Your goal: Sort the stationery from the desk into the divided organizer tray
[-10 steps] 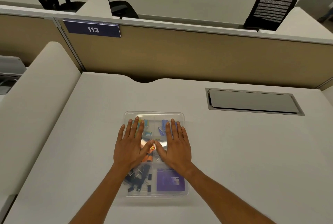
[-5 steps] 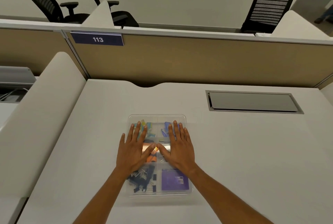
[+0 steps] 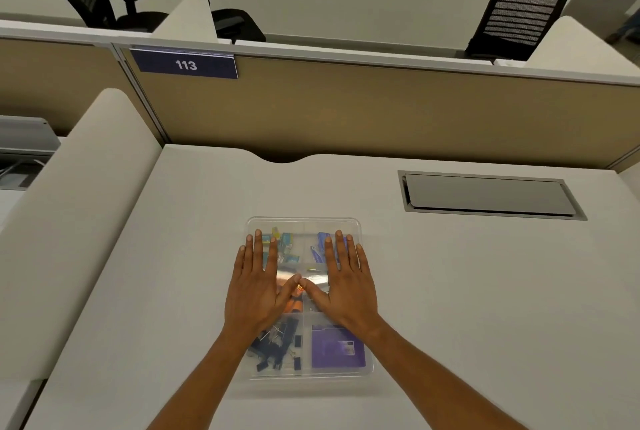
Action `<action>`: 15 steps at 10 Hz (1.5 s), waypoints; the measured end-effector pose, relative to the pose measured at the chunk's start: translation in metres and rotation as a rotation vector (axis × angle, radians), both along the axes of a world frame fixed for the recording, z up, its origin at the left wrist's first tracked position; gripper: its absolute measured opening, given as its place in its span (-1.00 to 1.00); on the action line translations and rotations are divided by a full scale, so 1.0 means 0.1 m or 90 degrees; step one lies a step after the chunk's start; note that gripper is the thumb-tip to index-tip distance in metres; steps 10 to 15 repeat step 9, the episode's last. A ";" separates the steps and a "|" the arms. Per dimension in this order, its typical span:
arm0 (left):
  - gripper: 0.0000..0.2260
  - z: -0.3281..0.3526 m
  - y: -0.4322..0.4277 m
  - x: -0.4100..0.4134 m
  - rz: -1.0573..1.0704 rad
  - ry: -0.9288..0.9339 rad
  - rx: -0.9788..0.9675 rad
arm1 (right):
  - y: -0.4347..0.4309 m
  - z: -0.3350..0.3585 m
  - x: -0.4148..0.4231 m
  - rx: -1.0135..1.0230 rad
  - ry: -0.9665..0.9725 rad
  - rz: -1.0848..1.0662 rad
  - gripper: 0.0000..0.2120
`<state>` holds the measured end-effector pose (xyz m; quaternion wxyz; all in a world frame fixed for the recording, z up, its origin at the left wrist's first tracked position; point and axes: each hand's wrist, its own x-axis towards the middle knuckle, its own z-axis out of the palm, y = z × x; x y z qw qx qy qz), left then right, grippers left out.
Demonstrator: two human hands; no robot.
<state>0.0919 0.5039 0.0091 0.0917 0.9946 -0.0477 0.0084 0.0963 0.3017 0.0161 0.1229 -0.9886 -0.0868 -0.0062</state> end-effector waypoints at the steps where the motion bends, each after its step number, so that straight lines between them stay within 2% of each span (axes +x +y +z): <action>1: -0.18 -0.01 0.00 0.00 0.002 0.003 0.002 | 0.00 0.02 0.00 -0.003 -0.001 0.000 -0.04; 6: -0.12 0.21 -0.11 -0.03 0.013 0.067 0.012 | -0.22 0.21 0.00 0.053 0.064 0.040 0.01; 8: -0.12 0.32 -0.50 -0.01 0.023 -0.022 -0.071 | -0.56 0.40 -0.07 0.069 0.045 0.024 -0.03; 15: -0.13 0.34 -0.70 -0.03 0.026 -0.031 -0.091 | -0.76 0.44 -0.09 0.065 0.043 -0.004 -0.02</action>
